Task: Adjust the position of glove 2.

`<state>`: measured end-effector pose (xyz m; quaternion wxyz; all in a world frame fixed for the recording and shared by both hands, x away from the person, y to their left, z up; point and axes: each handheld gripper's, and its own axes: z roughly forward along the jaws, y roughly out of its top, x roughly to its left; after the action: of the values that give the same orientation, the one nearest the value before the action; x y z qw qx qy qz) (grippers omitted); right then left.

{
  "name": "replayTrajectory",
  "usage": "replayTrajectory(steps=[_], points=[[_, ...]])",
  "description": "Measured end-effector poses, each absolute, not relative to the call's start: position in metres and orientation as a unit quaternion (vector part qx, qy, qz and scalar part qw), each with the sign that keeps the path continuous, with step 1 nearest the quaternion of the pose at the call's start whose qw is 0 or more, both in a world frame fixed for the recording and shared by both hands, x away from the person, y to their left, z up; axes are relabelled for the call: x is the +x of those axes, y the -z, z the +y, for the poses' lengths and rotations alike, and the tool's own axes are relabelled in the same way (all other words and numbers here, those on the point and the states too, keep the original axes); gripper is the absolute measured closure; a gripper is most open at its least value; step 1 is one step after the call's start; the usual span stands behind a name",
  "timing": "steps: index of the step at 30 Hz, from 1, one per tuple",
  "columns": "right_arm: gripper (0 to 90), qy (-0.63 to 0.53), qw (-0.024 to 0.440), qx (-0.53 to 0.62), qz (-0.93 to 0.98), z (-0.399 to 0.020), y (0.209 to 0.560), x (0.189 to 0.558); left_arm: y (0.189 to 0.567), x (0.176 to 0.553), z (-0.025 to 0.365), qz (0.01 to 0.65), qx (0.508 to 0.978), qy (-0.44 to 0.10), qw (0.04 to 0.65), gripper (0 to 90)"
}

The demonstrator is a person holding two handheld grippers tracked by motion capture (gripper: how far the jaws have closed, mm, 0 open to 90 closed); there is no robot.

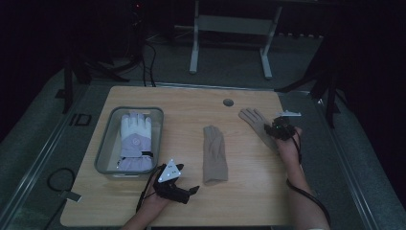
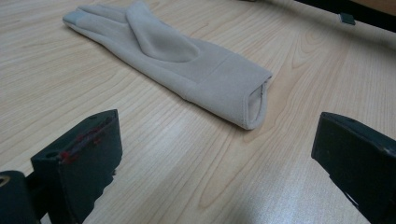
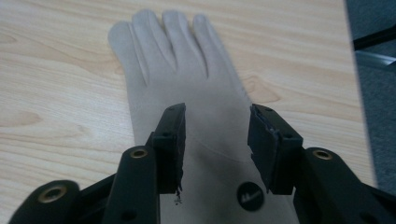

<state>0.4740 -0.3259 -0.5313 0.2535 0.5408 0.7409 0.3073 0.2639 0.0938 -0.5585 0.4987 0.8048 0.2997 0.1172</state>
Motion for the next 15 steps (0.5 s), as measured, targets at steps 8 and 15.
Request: replayTrajectory(steps=[8, 15], points=[[56.0, -0.310, 0.225, 0.533, 0.754, -0.327, 0.549, 0.479, 0.558, 0.264, 0.096, 0.298, 0.803, -0.112, 0.504, 2.0], [73.9, -0.308, 0.235, 0.518, 0.763, -0.324, 0.550, 0.475, 0.558, 0.264, 0.096, 0.299, 0.801, -0.112, 0.506, 1.9]])
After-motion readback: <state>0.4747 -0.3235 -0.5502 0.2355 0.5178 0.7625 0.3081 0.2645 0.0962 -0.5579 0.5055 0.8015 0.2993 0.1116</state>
